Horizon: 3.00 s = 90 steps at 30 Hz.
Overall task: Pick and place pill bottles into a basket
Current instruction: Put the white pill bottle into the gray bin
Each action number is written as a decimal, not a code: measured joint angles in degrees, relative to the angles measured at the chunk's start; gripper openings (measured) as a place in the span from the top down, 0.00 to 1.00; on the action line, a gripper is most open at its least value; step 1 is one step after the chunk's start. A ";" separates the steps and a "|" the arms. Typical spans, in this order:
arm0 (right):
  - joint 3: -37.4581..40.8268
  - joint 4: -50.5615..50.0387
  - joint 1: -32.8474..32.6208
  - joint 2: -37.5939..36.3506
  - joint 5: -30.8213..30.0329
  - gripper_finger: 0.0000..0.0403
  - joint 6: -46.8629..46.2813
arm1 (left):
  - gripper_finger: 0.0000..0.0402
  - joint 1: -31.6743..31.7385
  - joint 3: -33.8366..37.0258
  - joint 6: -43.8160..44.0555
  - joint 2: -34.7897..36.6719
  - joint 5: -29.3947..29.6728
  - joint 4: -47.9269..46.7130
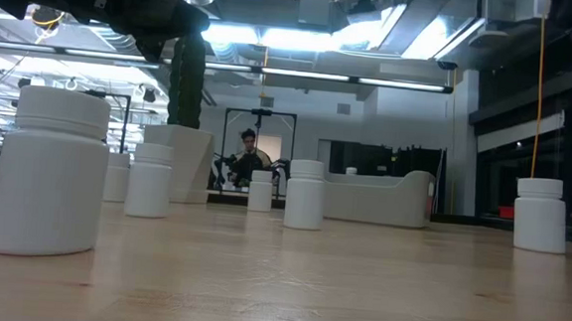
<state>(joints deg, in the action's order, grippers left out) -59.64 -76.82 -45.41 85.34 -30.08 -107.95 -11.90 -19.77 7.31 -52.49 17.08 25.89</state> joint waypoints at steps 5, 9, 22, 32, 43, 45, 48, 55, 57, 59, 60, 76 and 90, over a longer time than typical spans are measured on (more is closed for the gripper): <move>0.02 -0.45 1.74 -0.76 -0.26 0.41 3.89 | 0.89 0.00 0.00 0.00 0.02 0.00 -0.50; 0.02 -0.66 2.49 -2.85 -1.26 0.41 5.12 | 0.90 0.00 0.00 0.01 0.02 -0.31 -0.52; 14.71 12.94 2.69 -13.47 -1.93 0.41 2.94 | 0.90 0.00 0.00 1.92 0.02 -0.63 -3.02; 20.57 23.05 7.30 -14.14 -2.84 0.41 8.07 | 0.89 0.00 0.00 1.03 0.01 -0.63 -3.02; 20.70 29.50 9.10 -14.10 -2.85 0.41 14.13 | 0.90 0.00 0.00 0.92 0.00 -0.63 -3.63; 20.70 29.36 9.09 -14.10 -2.83 0.41 14.08 | 0.89 0.00 0.00 0.94 0.00 -0.63 -3.83; 20.70 29.44 9.09 -14.08 -2.75 0.41 14.06 | 0.90 0.00 0.00 0.98 0.00 -0.63 -3.93; 20.70 32.21 9.09 -10.64 -1.62 0.41 17.09 | 0.91 0.00 0.00 1.03 0.00 -0.65 -3.91; 20.70 32.37 9.09 -9.76 -1.68 0.41 17.15 | 0.91 0.00 0.00 1.07 0.00 -0.66 -3.91; 20.70 32.34 9.09 -8.98 -1.73 0.41 17.13 | 0.91 0.00 0.00 1.05 0.00 -0.66 -3.91; 20.70 32.34 9.09 -8.71 -1.73 0.41 17.05 | 0.91 0.00 0.00 1.05 0.00 -0.65 -3.91; 20.70 32.49 11.06 -8.15 -1.93 0.41 17.14 | 0.91 0.00 0.00 1.07 0.00 -0.66 -3.89; 20.68 32.40 11.06 -8.15 -1.33 0.52 17.20 | 0.90 0.00 0.00 0.94 0.00 -0.66 -3.90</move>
<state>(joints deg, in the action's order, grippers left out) -38.96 -44.42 -34.35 77.19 -31.41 -90.74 -11.90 -19.77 8.25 -52.49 16.43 21.98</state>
